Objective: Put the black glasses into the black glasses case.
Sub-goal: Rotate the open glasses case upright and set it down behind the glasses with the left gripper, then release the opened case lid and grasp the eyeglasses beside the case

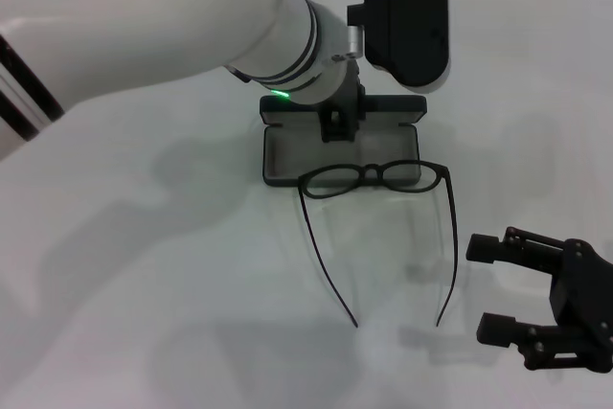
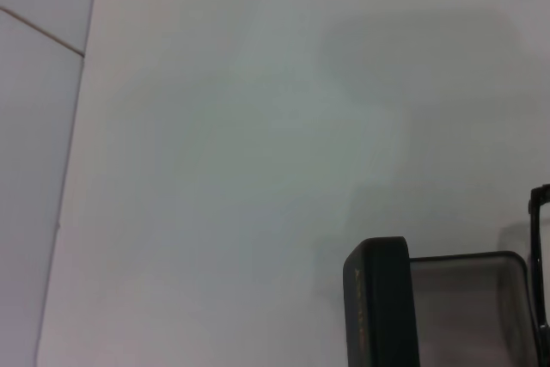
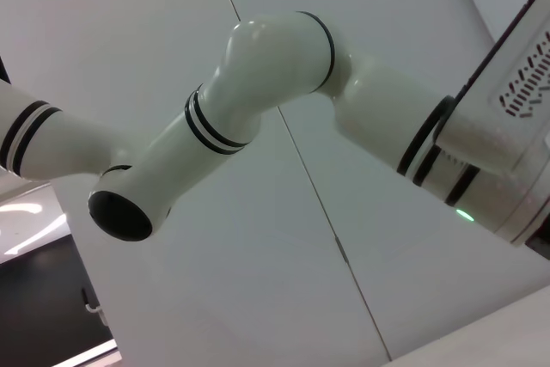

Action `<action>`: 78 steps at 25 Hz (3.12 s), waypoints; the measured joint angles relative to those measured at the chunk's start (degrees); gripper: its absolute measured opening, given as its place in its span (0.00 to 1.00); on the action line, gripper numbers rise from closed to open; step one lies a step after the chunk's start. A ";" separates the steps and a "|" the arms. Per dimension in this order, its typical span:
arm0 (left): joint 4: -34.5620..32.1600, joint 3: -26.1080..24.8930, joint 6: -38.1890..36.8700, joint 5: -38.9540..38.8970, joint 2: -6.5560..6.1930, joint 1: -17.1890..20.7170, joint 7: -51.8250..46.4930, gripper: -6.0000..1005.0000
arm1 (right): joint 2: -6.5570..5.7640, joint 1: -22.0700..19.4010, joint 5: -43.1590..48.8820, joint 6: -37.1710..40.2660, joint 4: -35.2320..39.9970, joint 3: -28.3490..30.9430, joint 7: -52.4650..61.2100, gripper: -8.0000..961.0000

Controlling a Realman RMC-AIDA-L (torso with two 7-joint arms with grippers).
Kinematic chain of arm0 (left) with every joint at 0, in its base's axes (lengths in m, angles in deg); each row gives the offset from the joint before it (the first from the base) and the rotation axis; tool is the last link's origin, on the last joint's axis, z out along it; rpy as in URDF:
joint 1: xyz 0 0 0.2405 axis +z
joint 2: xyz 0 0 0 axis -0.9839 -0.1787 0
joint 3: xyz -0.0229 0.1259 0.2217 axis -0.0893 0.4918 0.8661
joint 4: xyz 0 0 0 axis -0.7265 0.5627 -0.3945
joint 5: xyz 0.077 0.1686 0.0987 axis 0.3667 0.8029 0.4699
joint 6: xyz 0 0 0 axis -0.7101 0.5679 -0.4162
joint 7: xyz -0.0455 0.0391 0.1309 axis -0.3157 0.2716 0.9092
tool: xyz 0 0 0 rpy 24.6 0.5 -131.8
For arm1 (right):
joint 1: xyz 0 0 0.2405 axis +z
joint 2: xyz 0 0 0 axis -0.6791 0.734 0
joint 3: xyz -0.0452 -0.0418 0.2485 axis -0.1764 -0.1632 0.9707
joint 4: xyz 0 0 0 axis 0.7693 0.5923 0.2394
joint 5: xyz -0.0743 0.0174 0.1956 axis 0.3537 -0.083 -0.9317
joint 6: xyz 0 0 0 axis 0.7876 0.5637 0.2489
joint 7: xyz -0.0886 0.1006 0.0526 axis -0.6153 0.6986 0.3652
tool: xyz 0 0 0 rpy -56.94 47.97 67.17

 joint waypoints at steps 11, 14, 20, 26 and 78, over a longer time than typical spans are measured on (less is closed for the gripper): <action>-1.15 0.00 0.25 -1.23 -0.05 -0.20 0.06 0.29 | -0.17 -0.18 0.01 -0.66 0.00 -0.01 -0.08 0.90; -2.99 -0.17 0.01 -1.37 -0.11 -0.09 -0.05 0.29 | -0.27 -0.32 0.02 -1.90 0.01 -0.02 -0.08 0.90; -18.09 -6.42 -5.57 -10.34 -0.29 5.05 -0.23 0.48 | -0.91 -0.08 2.87 -10.63 2.88 -0.77 0.75 0.89; -32.58 -18.88 -3.49 -32.38 -0.45 17.73 4.96 0.48 | -0.32 -0.58 8.05 -10.17 18.63 -3.20 9.43 0.89; 37.46 -49.54 -37.78 -63.82 -0.88 34.41 65.44 0.20 | 0.44 44.32 40.96 -22.56 31.60 -38.22 64.60 0.84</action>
